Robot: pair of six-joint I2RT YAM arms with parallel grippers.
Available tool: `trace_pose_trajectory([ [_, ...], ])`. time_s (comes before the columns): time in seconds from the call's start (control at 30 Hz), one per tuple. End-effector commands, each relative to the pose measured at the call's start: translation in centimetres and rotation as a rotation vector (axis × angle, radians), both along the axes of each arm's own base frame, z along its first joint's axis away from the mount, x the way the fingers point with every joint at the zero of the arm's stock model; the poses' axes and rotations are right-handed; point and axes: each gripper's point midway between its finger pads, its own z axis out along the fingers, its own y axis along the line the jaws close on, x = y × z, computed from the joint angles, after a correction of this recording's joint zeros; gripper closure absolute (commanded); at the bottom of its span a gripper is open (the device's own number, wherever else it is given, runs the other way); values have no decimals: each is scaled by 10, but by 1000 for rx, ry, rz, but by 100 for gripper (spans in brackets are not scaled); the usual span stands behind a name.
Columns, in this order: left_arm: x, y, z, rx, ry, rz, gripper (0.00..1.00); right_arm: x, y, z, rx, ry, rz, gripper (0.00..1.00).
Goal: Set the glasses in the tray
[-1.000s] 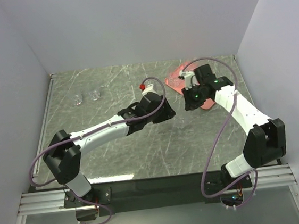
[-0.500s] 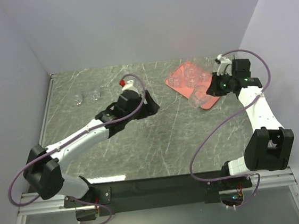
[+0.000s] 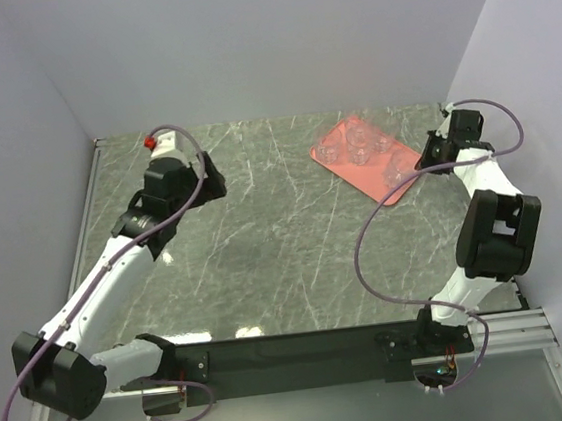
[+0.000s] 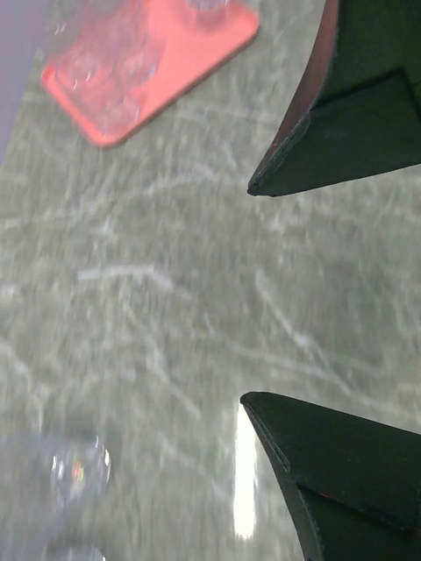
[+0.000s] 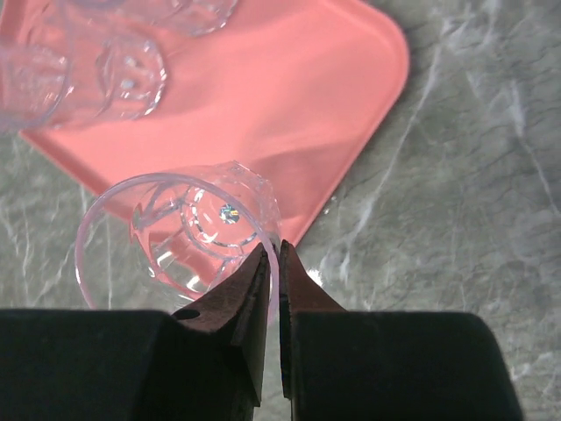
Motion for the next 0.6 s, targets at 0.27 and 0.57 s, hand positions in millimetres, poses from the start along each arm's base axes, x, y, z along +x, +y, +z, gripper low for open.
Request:
trace_pose_trajectory([
  [0.27, -13, 59, -19, 206, -50, 78, 1, 67, -47, 34, -91, -131, -177, 100],
  [0.57, -20, 78, -11, 249, -81, 152, 1, 87, -60, 19, -117, -95, -192, 100],
])
